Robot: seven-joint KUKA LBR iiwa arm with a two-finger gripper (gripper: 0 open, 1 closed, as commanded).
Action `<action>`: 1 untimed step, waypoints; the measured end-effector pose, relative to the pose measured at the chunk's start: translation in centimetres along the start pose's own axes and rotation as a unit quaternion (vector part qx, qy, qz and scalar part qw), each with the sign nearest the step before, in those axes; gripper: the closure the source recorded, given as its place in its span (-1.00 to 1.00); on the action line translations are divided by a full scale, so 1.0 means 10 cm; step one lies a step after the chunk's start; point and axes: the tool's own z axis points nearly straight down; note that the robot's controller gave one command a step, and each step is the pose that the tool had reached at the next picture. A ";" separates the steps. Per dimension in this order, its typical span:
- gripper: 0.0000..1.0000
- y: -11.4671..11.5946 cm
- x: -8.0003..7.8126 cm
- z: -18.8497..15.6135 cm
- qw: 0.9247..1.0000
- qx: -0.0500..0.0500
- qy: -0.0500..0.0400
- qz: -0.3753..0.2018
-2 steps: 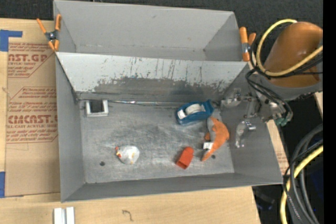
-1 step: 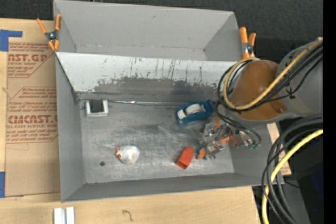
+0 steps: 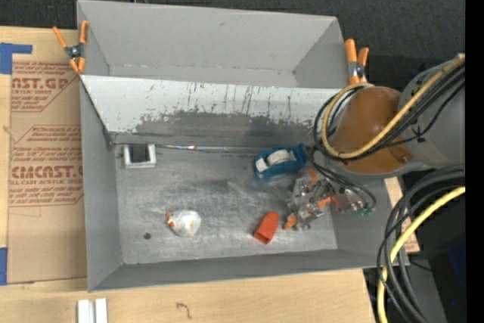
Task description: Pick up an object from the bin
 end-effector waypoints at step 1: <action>1.00 -0.02 -0.08 -1.18 1.000 0.001 -0.003 -0.030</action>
Offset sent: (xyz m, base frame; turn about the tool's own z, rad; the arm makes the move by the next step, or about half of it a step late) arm 0.0000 0.0000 0.0000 0.0000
